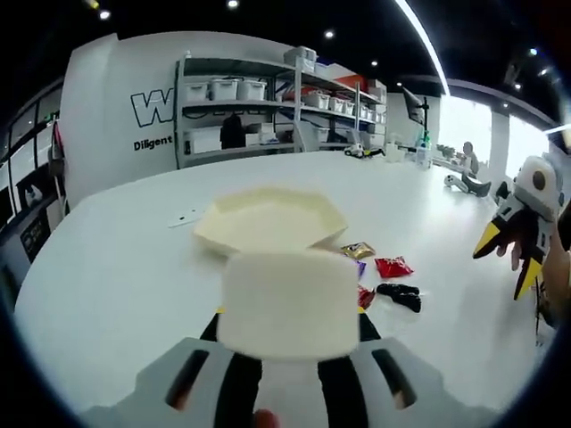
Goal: Place the target food into the container with the food tongs after gripping and lifting it, then release it inside without dropping or visibly crushing the food.
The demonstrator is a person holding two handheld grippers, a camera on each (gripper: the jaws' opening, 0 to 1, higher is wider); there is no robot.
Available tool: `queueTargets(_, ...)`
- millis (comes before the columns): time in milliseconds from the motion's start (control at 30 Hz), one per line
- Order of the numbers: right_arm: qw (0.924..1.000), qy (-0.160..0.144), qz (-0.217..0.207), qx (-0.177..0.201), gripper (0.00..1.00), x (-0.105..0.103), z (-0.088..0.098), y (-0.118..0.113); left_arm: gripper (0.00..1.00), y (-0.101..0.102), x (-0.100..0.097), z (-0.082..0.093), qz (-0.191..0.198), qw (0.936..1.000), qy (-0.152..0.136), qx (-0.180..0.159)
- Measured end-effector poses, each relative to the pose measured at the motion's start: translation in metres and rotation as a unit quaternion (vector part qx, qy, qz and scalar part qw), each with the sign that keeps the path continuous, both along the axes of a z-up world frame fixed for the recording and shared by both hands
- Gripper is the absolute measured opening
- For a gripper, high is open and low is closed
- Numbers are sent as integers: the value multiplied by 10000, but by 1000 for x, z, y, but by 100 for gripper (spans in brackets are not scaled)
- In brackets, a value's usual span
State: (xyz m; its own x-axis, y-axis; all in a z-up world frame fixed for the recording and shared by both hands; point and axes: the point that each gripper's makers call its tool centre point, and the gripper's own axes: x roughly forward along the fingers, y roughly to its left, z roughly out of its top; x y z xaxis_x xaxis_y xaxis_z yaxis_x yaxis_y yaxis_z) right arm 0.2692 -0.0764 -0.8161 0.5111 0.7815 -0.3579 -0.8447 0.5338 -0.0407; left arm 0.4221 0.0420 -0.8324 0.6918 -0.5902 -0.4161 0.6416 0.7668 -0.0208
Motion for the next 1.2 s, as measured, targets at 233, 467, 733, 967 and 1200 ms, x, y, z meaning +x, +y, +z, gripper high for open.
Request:
queueTargets(233, 10000, -2, 2, -4, 37, 0, 0, 0, 18, 3, -8, 7, -96, 9999, 13, -114)
queueTargets(467, 10000, -3, -7, -3, 37, 1, 0, 0, 24, 9, -5, 7, -43, 10000, -38, -25)
queueTargets(733, 10000, 17, -18, -6, 37, 2, -1, -1, 24, 5, -3, 2, -80, 10000, -4, 41)
queueTargets(967, 10000, 15, -30, -4, 37, 2, -1, -3, 26, 3, -1, 1, -97, 9999, -6, 82)
queueTargets(1200, 10000, 11, -28, -13, 37, 2, -1, -3, 27, 5, 2, -4, -116, 9998, 46, 151)
